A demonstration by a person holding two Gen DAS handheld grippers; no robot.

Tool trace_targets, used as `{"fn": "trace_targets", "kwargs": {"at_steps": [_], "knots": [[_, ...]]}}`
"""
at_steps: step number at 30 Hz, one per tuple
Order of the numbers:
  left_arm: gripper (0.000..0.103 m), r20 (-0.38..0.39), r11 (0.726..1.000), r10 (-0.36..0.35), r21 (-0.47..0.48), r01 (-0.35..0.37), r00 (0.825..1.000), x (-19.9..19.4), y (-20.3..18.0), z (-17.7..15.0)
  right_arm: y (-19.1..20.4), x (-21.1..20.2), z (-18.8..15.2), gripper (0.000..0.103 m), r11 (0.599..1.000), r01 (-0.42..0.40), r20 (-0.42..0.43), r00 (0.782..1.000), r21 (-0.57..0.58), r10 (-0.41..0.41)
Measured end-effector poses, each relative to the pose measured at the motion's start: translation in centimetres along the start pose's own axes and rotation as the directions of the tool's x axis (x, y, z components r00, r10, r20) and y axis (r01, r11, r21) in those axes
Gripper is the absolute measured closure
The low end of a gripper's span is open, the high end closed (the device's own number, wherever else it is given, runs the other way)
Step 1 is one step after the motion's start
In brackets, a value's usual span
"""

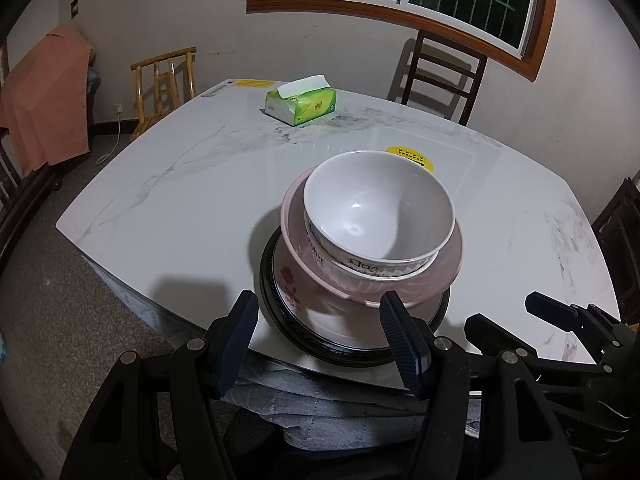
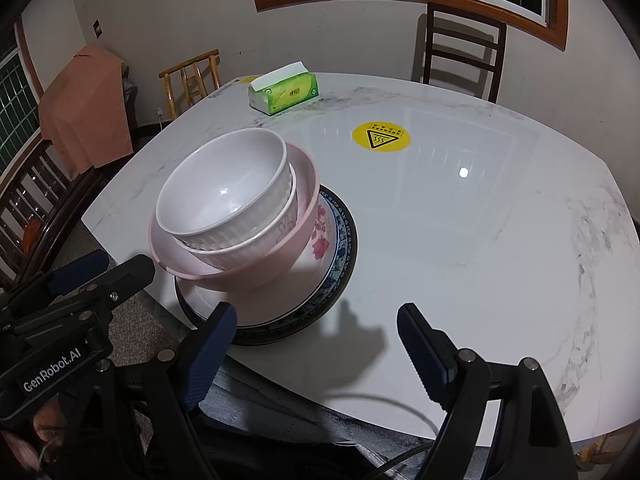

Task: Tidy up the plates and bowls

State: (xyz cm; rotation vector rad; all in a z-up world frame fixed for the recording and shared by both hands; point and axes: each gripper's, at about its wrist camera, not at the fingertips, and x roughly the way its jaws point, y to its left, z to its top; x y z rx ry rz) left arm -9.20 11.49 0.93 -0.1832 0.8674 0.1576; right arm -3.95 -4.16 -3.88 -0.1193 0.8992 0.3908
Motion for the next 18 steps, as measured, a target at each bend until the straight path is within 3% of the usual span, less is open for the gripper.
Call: {"fn": "trace_targets", "kwargs": {"at_steps": [18], "knots": [[0.042,-0.005,1.000,0.013,0.016,-0.013,1.000,0.12,-0.10,0.01,0.03,0.18,0.08,0.018,1.000,-0.005,-0.007,1.000,0.000,0.005]]}}
